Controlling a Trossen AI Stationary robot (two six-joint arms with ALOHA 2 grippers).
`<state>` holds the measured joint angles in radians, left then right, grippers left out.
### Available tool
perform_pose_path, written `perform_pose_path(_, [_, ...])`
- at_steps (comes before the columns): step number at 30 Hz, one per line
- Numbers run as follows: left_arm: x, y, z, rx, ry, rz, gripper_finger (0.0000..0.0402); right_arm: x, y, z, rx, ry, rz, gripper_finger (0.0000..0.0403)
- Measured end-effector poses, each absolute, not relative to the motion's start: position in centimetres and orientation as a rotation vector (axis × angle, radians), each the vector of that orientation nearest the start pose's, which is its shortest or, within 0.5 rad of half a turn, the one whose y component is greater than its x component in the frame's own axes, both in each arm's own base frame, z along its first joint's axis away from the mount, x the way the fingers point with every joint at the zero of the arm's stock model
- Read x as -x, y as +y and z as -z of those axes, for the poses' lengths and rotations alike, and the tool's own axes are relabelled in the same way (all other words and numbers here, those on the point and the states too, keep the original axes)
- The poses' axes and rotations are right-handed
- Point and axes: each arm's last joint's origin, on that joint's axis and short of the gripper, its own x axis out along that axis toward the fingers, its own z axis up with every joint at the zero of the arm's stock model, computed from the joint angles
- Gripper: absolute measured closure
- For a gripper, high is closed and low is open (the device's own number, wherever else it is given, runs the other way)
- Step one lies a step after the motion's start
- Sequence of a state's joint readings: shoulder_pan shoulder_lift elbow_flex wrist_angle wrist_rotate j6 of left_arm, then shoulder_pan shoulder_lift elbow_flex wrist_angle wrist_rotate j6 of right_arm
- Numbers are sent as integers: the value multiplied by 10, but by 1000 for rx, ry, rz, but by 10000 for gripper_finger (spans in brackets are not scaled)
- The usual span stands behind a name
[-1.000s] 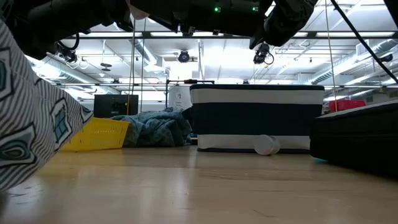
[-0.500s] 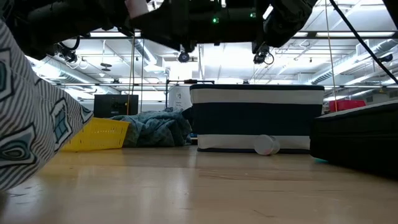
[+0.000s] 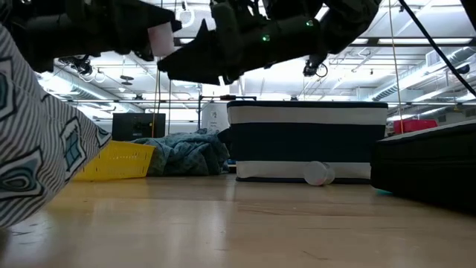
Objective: Pick & place medical supplies in basket/bin
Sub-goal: Put the bottom transparent pill bottle into the yellow bin
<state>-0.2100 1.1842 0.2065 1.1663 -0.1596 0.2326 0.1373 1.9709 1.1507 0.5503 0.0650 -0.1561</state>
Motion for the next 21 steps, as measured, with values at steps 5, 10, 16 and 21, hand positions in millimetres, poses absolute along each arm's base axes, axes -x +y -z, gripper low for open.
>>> perform_pose_path(5, [-192, -35, -188, -145, -101, 15, 262, -419, 70, -176, 173, 337, -134, 139])
perform_pose_path(10, [-188, -32, -177, -102, 40, -60, 262, -415, 84, -173, 182, 359, -167, 144])
perform_pose_path(16, [-184, -28, -172, -64, 121, -166, 262, -412, 94, -171, 181, 384, -191, 144])
perform_pose_path(21, [-179, -25, -167, -36, 198, -253, 262, -410, 97, -168, 161, 426, -195, 144])
